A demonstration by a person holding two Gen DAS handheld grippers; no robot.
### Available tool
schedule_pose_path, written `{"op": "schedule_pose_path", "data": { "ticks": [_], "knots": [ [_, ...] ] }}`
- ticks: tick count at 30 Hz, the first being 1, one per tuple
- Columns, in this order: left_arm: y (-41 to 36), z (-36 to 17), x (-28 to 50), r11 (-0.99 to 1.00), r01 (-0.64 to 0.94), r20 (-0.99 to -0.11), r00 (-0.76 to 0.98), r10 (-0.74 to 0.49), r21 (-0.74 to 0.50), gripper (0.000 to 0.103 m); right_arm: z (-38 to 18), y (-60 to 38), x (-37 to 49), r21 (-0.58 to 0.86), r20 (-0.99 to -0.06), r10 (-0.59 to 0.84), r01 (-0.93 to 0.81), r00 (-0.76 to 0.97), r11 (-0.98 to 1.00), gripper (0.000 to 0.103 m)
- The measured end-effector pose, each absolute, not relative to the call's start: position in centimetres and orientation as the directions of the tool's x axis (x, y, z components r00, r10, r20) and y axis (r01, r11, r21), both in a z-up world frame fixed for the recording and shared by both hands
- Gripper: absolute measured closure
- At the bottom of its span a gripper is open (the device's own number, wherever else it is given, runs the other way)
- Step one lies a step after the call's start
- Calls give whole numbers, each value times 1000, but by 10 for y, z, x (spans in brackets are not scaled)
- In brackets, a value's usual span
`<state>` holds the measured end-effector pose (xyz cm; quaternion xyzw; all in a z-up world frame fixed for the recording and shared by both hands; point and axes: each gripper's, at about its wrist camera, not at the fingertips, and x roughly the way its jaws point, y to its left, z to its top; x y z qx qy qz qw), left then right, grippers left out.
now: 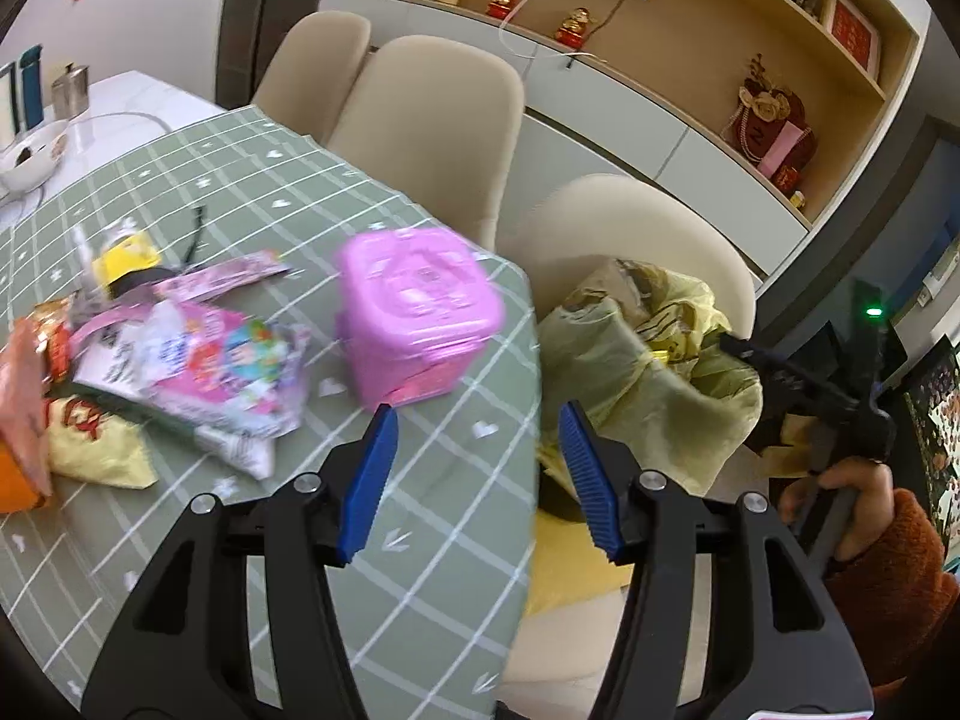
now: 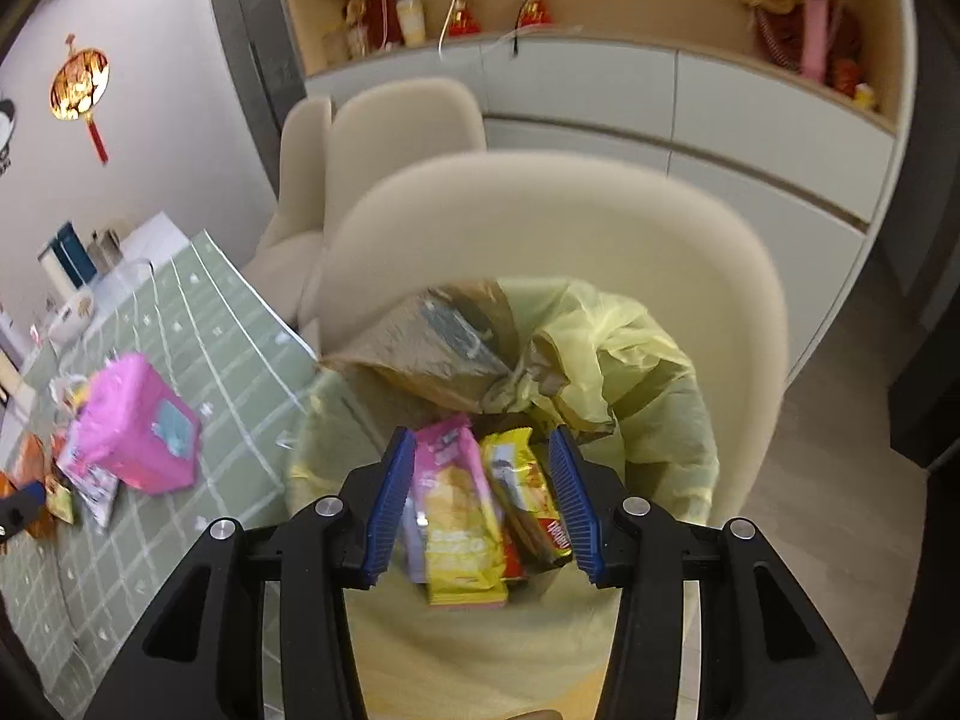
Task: Collect trash
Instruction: 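Return both grippers to the table and grasp the orange bag with the right gripper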
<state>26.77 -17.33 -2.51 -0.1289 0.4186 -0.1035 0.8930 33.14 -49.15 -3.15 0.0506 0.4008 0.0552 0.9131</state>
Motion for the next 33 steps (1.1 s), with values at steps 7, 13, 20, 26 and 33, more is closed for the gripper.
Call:
{"op": "schedule_pose_path", "data": {
  "ticks": [7,13,20,26,33],
  "knots": [
    [-89,-29,229,951,5,-729,640,-241,-310,50,-1,-440,283,159,-656,187,-108,732,981,57],
    [19,-29,190,949,-54,-699,689,-190,-312,49,2,-359,243,147,-646,251,-205,721,968,50],
    [137,-43,193,957,-107,-687,717,-113,-269,43,-26,-276,206,187,-695,295,-232,656,955,50],
    [188,-98,220,922,-177,-759,630,-163,-345,43,-42,-222,185,220,-720,330,-250,611,943,50],
    [142,-112,233,887,-72,-734,595,-329,-456,43,-37,-188,174,205,-736,324,-260,594,944,50]
  ]
}}
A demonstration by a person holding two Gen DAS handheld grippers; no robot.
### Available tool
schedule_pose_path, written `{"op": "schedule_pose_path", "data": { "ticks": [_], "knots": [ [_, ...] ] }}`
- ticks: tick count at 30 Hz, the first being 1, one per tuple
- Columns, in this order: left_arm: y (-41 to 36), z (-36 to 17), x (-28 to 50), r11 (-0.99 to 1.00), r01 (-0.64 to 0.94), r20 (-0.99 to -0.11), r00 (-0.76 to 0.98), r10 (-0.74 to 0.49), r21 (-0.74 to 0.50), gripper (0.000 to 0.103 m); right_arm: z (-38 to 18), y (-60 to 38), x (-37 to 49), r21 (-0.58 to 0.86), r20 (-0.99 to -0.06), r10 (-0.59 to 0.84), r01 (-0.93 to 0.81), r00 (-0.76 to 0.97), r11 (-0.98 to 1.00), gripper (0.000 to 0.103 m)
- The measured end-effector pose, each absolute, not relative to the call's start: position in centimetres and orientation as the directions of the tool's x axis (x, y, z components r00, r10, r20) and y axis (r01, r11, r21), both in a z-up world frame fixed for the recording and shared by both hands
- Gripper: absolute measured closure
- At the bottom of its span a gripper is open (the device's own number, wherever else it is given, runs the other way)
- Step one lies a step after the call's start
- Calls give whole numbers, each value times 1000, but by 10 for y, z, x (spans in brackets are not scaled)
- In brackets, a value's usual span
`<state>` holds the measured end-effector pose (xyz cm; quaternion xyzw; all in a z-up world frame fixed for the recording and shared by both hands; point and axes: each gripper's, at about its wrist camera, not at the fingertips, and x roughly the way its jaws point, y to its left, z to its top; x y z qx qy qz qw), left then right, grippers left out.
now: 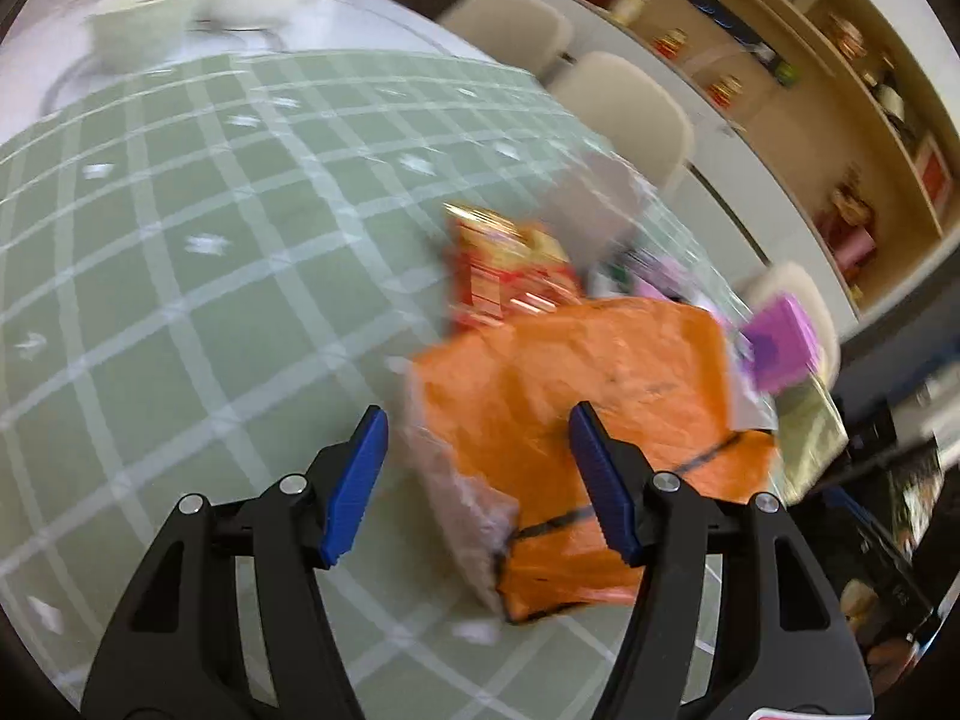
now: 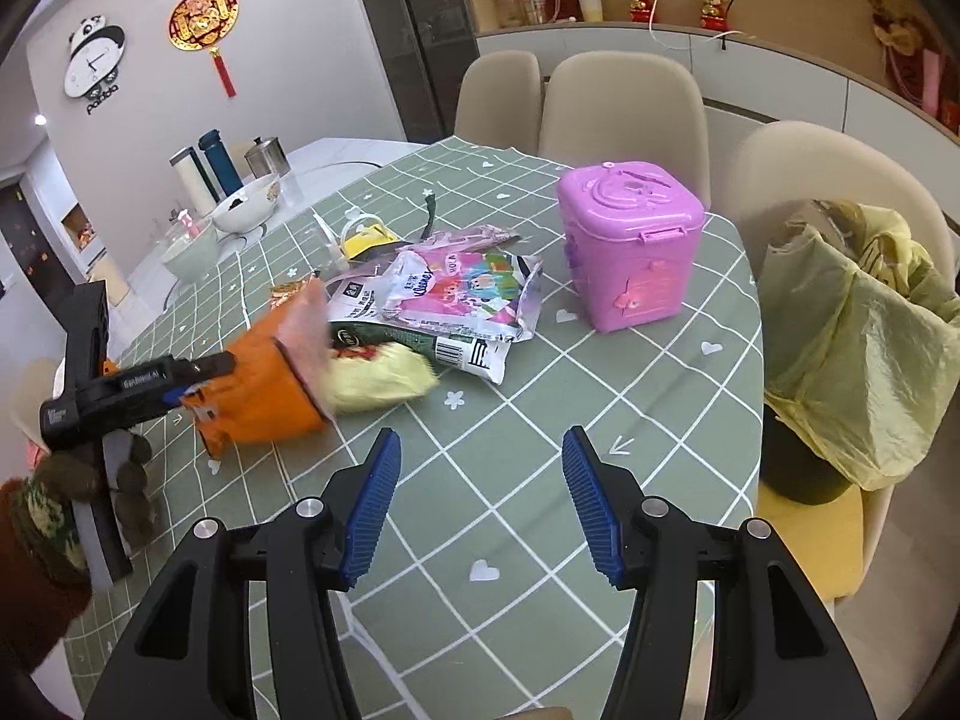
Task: Collect trash
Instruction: 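Return both grippers to the table and grasp the orange bag with the right gripper, then grasp the red-gold snack wrapper with the left gripper while the right gripper holds the orange bag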
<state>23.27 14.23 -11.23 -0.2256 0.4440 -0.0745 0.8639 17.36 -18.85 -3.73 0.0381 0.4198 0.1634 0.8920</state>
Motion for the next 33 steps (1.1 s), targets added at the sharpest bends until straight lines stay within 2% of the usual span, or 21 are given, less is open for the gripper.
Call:
{"op": "schedule_pose_path", "data": {
  "ticks": [6,11,14,15,16,18,19,24,28,33],
  "knots": [
    [89,-111,228,894,77,-725,556,-406,-442,46,-33,-183,175,244,-740,348,-253,575,936,50],
    [90,-107,222,861,88,-704,538,-464,-501,47,-37,-151,190,255,-732,402,-326,550,910,50],
    [105,-99,223,856,78,-696,548,-464,-510,47,-59,-126,216,239,-775,393,-346,494,907,50],
    [111,-95,223,854,75,-691,553,-465,-515,46,-66,-122,221,260,-783,407,-347,470,901,52],
    [118,-90,223,855,71,-686,566,-458,-513,46,-74,-120,224,304,-782,443,-353,438,885,69],
    [130,-80,225,869,60,-684,592,-427,-491,45,-78,-118,223,337,-780,470,-355,413,872,74],
    [136,-76,228,881,47,-686,608,-400,-471,44,-73,-120,218,329,-772,470,-362,429,872,85],
    [152,-77,255,915,-5,-713,628,-311,-404,43,-39,-154,193,306,-735,456,-354,502,884,89],
    [143,-88,280,933,-1,-736,614,-284,-361,43,-14,-201,175,260,-723,370,-267,583,928,89],
    [130,-100,311,951,-54,-760,617,-207,-303,43,-10,-241,160,252,-729,301,-168,615,953,89]
  ]
}}
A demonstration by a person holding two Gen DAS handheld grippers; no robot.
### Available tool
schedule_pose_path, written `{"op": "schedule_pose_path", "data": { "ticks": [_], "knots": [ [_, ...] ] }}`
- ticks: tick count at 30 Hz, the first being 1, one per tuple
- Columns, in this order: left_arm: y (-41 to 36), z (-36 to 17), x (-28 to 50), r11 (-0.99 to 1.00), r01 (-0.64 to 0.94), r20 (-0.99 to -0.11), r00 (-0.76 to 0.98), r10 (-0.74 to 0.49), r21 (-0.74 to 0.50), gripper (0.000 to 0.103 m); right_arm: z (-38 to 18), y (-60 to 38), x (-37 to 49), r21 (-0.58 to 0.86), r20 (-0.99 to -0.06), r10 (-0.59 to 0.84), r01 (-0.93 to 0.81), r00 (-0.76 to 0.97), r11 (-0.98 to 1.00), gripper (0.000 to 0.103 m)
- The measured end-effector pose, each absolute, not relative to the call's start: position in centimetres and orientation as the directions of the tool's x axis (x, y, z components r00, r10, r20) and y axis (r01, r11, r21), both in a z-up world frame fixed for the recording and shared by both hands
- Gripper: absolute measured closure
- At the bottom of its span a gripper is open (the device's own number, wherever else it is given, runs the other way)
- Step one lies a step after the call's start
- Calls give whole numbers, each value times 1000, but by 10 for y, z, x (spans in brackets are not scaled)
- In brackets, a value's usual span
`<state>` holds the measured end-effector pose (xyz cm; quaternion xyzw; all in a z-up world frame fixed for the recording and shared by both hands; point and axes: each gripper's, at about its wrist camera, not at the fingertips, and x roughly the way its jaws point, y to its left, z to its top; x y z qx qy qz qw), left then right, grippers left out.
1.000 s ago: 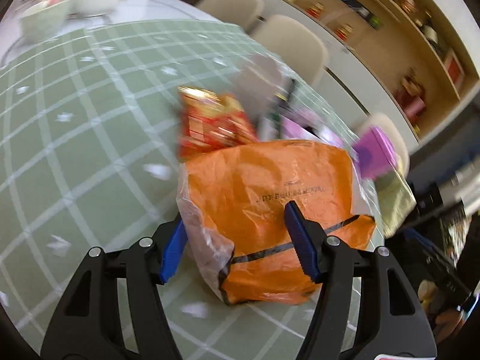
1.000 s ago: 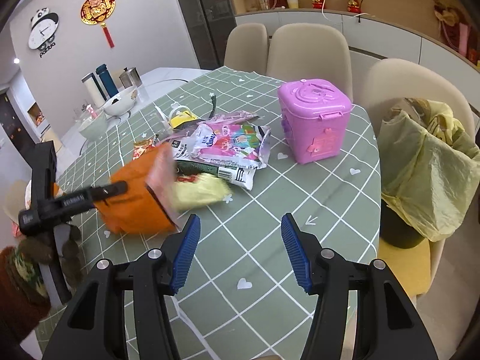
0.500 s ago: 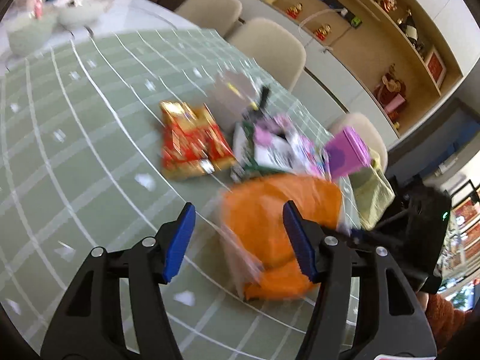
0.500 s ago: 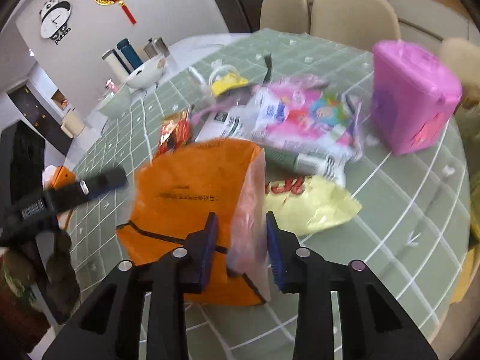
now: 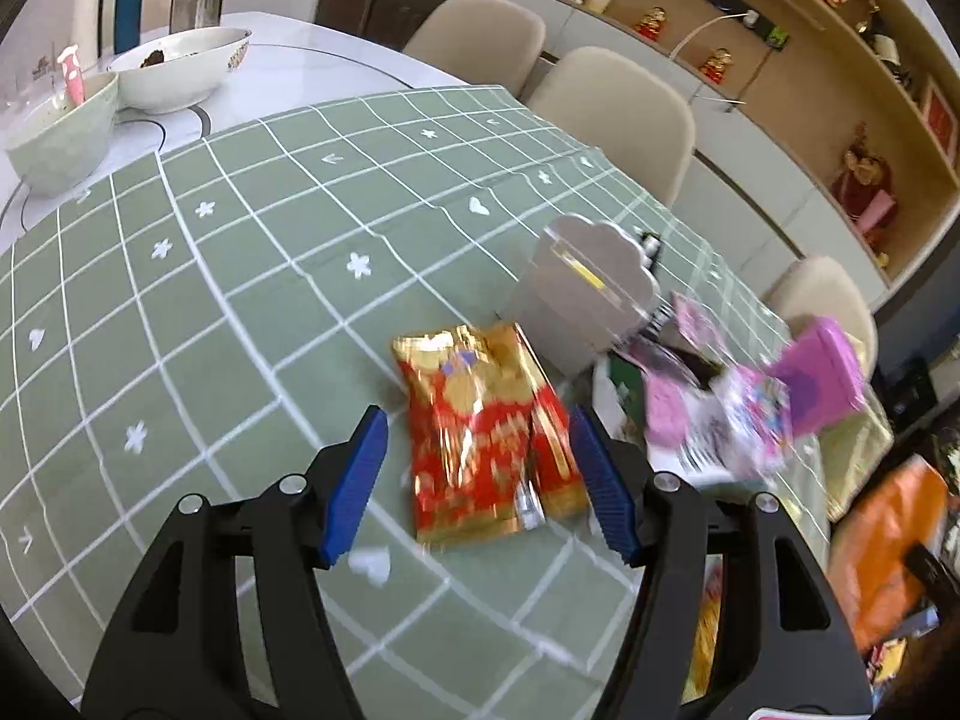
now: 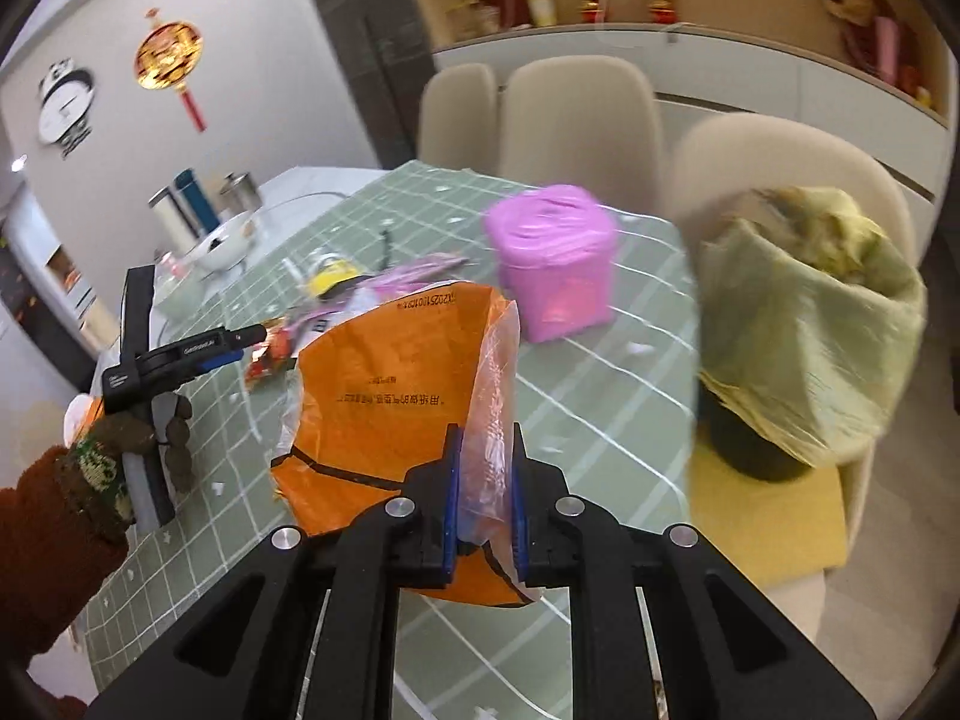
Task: Collect trash
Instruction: 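Grasp the red-gold snack wrapper with the left gripper while the right gripper holds the orange bag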
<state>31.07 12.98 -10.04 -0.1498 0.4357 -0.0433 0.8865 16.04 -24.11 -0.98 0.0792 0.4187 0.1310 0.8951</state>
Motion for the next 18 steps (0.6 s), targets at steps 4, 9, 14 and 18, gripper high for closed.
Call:
{"op": "schedule_pose_path", "data": {
  "ticks": [4,9,14,18],
  "knots": [
    [123,-108,328,959,-80,-785,595,-173,-272,60,-16,-255,151,269,-732,288,-127,617,955,89],
    [114,-100,317,970,-62,-797,584,-156,-235,95,-21,-263,147,290,-731,293,-109,616,951,89],
    [107,-77,280,965,-23,-770,608,-195,-262,95,-15,-260,149,298,-715,316,-137,623,945,89],
    [93,-55,247,967,1,-748,633,-198,-255,95,-11,-254,154,293,-708,340,-180,619,939,89]
  ]
}}
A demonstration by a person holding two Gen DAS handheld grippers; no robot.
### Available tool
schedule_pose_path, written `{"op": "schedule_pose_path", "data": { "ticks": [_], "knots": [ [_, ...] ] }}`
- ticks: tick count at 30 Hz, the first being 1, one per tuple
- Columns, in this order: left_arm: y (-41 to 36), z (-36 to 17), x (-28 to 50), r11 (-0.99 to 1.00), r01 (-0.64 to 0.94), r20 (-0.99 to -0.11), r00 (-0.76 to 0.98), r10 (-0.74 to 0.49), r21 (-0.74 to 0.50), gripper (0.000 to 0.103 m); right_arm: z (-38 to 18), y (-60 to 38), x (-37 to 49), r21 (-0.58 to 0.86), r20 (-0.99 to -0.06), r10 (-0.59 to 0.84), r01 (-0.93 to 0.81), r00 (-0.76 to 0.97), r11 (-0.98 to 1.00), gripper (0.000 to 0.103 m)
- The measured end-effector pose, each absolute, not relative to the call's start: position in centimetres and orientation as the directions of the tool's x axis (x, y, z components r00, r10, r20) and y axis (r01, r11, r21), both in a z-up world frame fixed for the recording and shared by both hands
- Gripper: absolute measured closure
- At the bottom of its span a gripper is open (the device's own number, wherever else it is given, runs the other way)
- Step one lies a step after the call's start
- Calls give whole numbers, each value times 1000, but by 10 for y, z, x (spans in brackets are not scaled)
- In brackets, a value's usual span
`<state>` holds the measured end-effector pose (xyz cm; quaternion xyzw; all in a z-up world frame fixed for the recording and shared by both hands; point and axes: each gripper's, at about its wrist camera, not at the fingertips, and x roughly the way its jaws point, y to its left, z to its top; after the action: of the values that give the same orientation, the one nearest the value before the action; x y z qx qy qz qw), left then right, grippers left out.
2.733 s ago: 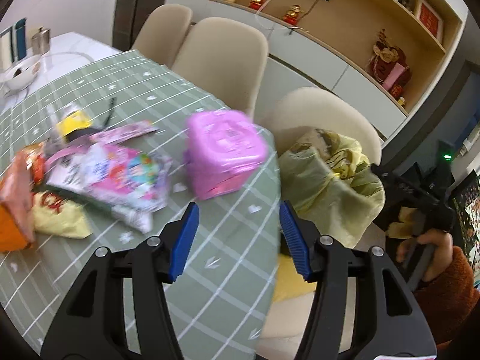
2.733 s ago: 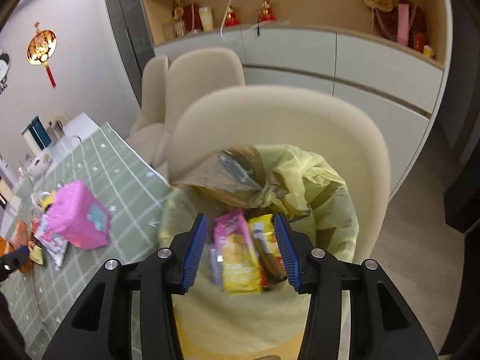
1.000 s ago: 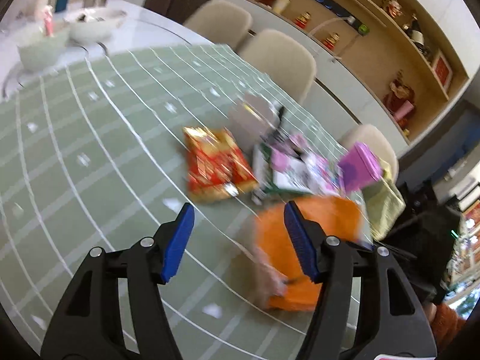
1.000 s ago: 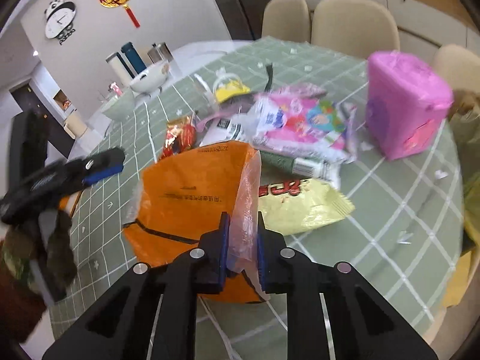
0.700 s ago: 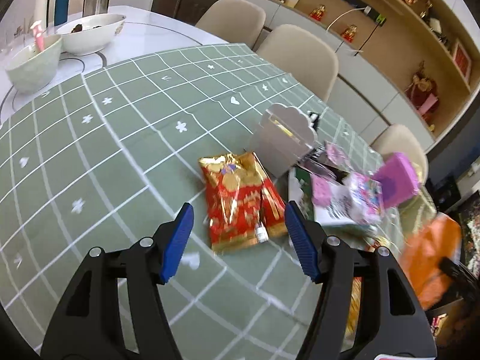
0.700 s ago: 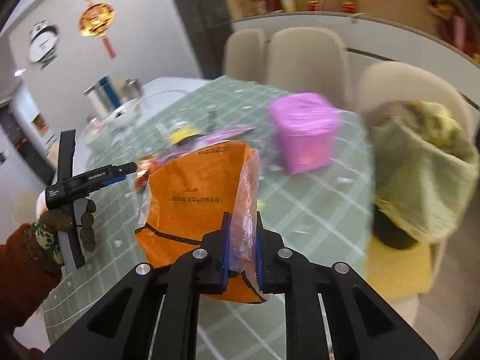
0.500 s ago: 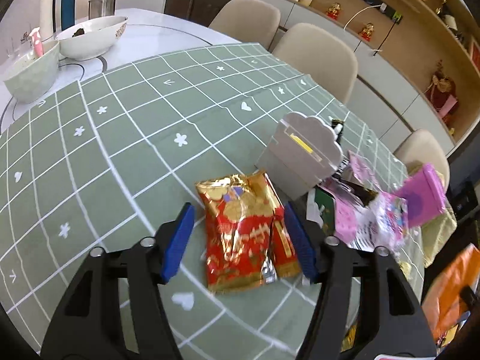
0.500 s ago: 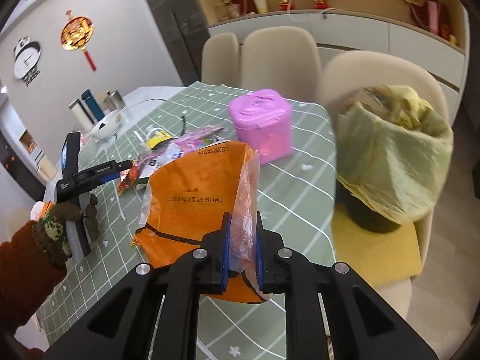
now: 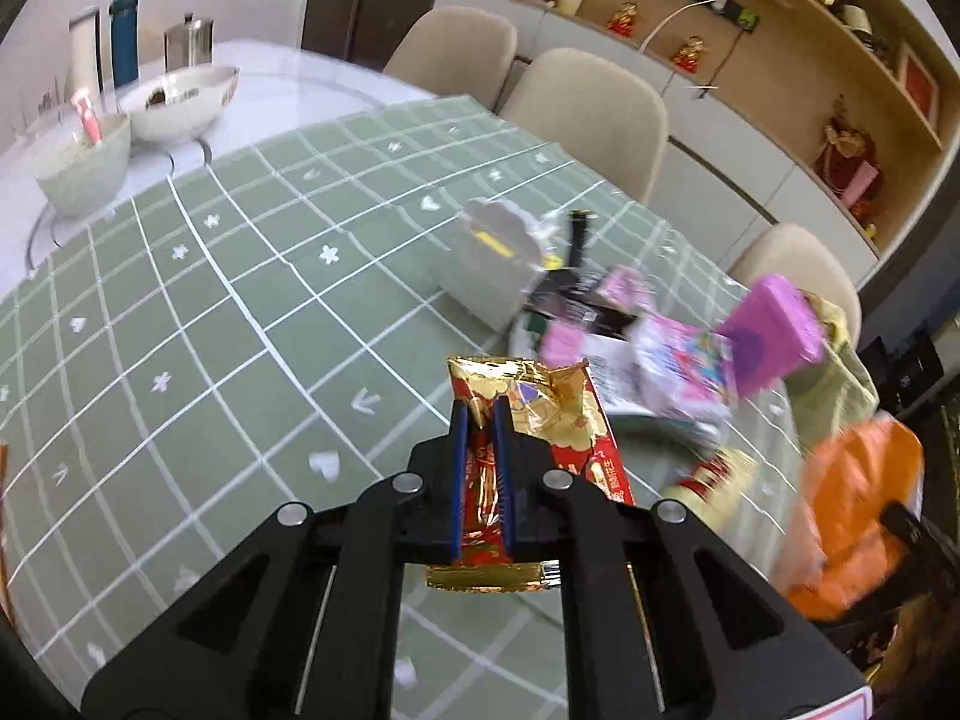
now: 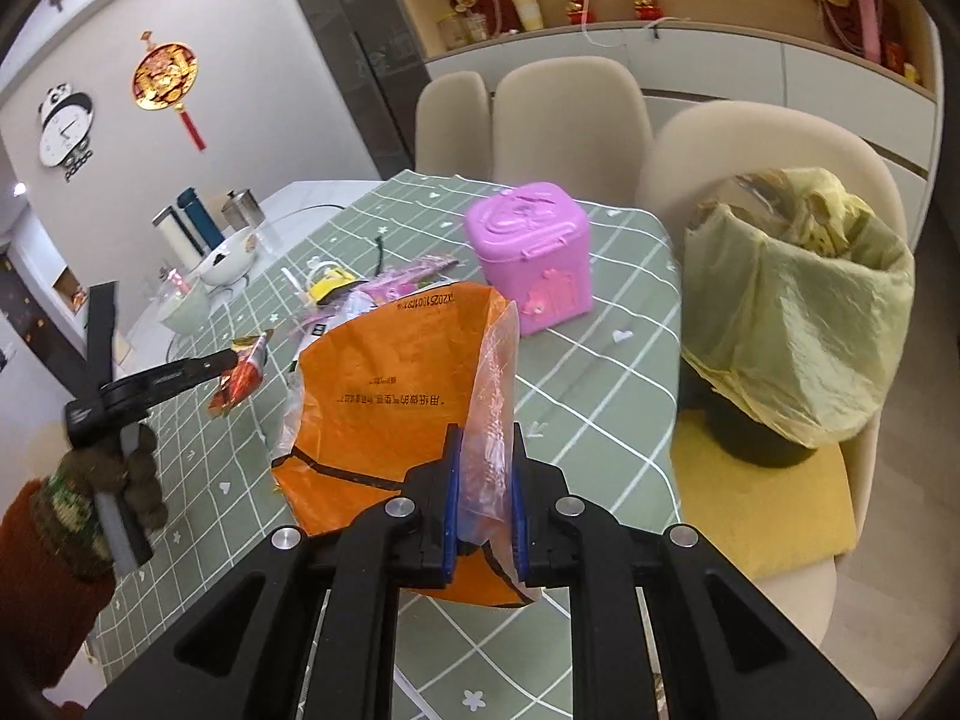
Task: Collect trash
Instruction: 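Grasp the red-gold snack wrapper with the left gripper while the right gripper holds the orange bag, then carry the red-gold wrapper and orange bag to the yellow-bagged bin and release both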
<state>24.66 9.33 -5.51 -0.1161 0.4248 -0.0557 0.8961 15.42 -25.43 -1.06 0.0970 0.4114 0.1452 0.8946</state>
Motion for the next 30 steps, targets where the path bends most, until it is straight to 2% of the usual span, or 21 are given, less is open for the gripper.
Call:
{"op": "schedule_pose_path", "data": {
  "ticks": [9,20,25,30],
  "knots": [
    [36,12,207,986,81,-661,734,-157,-145,95,7,-262,166,281,-684,372,-245,627,928,89],
    [-79,100,230,965,230,-505,822,-263,-128,95,57,-347,177,231,-619,329,-235,713,944,89],
    [-140,115,249,952,280,-464,832,-303,-120,95,73,-405,187,209,-597,281,-193,751,959,89],
    [-199,111,271,932,338,-481,800,-359,-133,95,77,-461,195,201,-586,236,-143,775,969,89]
  ]
}}
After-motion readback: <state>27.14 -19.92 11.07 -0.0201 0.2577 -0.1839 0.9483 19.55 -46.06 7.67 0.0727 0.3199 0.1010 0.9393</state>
